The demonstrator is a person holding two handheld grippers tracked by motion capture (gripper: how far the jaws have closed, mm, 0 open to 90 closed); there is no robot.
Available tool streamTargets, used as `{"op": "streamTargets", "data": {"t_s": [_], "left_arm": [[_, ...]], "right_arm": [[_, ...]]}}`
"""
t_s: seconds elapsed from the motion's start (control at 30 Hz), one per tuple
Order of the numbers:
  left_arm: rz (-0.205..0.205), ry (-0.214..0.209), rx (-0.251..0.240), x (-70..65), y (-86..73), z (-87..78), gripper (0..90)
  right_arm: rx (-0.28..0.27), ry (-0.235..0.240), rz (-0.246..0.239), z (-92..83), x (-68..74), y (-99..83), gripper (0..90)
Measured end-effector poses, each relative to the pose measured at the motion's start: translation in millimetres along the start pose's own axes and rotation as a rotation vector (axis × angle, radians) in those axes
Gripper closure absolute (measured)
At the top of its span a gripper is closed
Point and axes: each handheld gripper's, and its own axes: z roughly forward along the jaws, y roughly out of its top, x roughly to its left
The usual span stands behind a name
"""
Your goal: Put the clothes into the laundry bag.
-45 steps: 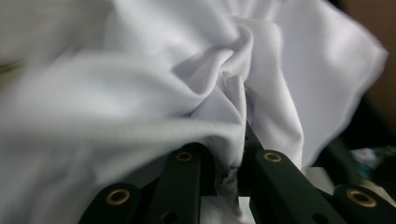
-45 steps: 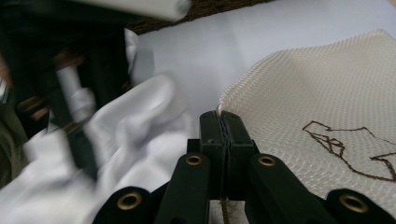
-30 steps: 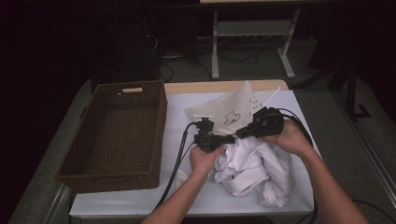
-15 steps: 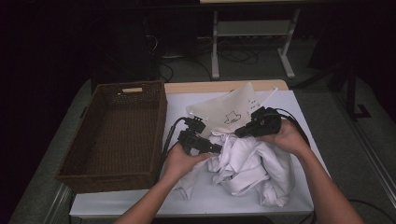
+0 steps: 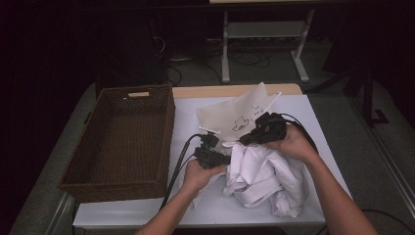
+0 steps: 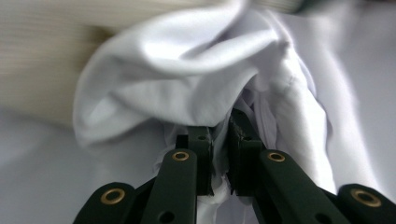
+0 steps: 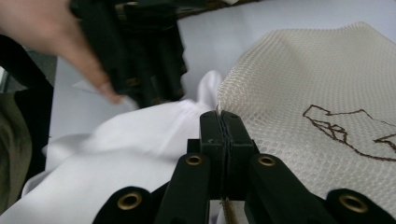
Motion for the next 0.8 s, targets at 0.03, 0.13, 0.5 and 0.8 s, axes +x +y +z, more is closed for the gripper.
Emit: {"op": "streamTargets", "data": {"t_s": [0.03, 0.13, 0.5, 0.8], "left_arm": [[0.018, -0.043, 0.008, -6.8, -1.5, 0.8, 81.6], [0.074, -0.095, 0.015, -26.0, -0.2, 7.1, 81.5], [-0.071, 0.121, -0.179, -4.1, 8.5, 13.6, 66.5], [0.000, 0.041, -0.035, -21.3, -4.8, -14.0, 37.4]], "right_arm": [[0.000, 0.000, 0.000, 0.0, 0.0, 0.0, 89.0], [0.008, 0.019, -0.017, 3.4, 5.6, 3.8, 89.0], [-0.019, 0.012, 0.042, -12.4, 7.4, -12.8, 88.9], [0.005, -0.010, 0.055, -0.2, -0.7, -14.8, 88.9]]}}
